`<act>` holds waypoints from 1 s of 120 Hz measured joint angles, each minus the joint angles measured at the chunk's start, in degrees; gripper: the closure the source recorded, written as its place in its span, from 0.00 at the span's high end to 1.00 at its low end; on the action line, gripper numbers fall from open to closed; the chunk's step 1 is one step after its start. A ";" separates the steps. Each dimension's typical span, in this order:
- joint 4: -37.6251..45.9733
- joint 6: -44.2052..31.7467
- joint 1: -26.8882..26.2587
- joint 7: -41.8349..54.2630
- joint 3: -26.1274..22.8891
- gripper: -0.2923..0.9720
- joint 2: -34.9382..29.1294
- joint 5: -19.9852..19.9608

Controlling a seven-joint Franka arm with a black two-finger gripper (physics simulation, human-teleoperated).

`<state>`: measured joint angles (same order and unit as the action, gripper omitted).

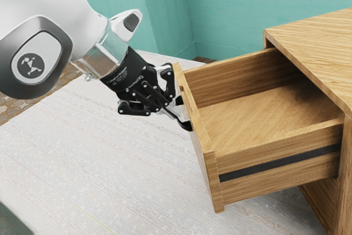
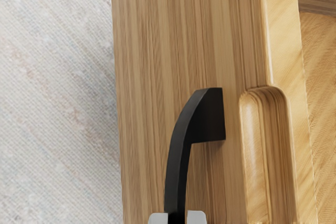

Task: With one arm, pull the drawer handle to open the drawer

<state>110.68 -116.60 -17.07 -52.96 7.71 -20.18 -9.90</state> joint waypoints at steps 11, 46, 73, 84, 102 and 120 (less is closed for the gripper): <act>0.85 -0.08 0.00 0.00 0.25 0.15 -0.87 0.12; 3.62 -0.35 0.00 -0.02 1.34 0.14 -3.62 0.66; 4.81 -0.30 0.01 -0.09 1.97 0.15 -5.12 1.00; 5.27 -0.25 0.04 -0.15 2.03 0.15 -5.64 1.10; 5.60 -0.31 0.04 -0.20 2.13 0.18 -6.73 1.23; 6.00 -0.47 0.05 -0.06 2.83 0.30 -8.09 1.33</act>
<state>116.68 -117.07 -17.02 -53.01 10.53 -28.26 -8.57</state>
